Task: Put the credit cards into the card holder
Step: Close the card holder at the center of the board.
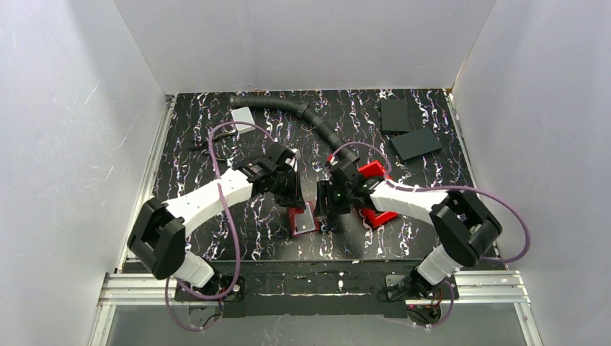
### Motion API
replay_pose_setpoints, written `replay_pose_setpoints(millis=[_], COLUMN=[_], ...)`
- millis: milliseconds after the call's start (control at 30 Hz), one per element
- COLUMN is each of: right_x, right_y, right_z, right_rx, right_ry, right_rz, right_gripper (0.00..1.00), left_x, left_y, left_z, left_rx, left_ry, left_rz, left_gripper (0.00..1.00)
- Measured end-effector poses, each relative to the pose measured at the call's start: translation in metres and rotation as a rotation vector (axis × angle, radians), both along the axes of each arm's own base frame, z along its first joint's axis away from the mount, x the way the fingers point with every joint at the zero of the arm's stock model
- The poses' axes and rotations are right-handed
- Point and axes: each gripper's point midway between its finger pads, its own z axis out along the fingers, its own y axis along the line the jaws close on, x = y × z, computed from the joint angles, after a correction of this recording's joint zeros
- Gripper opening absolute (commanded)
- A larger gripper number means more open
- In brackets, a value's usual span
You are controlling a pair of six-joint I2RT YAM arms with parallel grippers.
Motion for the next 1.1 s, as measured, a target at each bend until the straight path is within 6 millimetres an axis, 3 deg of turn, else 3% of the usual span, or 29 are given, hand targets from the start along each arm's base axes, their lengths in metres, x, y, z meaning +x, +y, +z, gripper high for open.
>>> replay_pose_setpoints(millis=[267,400,433,500,567,633,700,767,800,833,967,1100], right_x=[0.011,0.005,0.004,0.003,0.002,0.000,-0.002,-0.011,-0.014,-0.018,-0.023,-0.023], right_y=[-0.041,-0.056,-0.059,-0.061,-0.061,-0.059,-0.053,-0.045,-0.042,-0.025,-0.001,0.018], right_z=[0.043,0.039,0.040,0.051,0.064,0.070,0.069,0.059,0.057,0.048,0.041,0.044], right_rx=[-0.114,-0.184,-0.191,-0.174,-0.143,-0.120,-0.072,-0.022,-0.007,0.055,0.207,0.323], right_ry=[-0.142,-0.130,-0.131,-0.150,-0.177,-0.183,-0.168,-0.131,-0.120,-0.069,0.003,0.076], right_rz=[-0.078,-0.076,-0.078,-0.083,-0.088,-0.085,-0.074,-0.048,-0.037,0.000,-0.020,-0.067], right_gripper=[0.65,0.65,0.65,0.66,0.66,0.73,0.84,0.85,0.86,0.86,0.87,0.87], left_x=[0.005,0.009,0.013,0.017,0.015,0.010,0.006,0.002,0.001,-0.009,-0.019,-0.033], left_y=[-0.026,-0.047,-0.055,-0.069,-0.069,-0.062,-0.044,-0.031,-0.029,-0.008,0.014,0.031], left_z=[-0.026,-0.028,-0.031,-0.047,-0.059,-0.039,-0.014,0.032,0.039,0.084,0.096,0.076], left_rx=[-0.030,-0.076,-0.090,-0.103,-0.084,-0.086,-0.080,-0.145,-0.154,-0.212,-0.200,-0.150], left_ry=[0.071,0.091,0.102,0.150,0.180,0.139,0.086,-0.007,-0.021,-0.128,-0.172,-0.134], left_rz=[0.003,-0.004,-0.010,-0.026,-0.035,-0.063,-0.068,-0.072,-0.073,-0.071,-0.053,-0.034], left_gripper=[0.00,0.00,0.04,0.32,0.58,0.81,0.94,0.98,0.98,0.98,0.95,0.85])
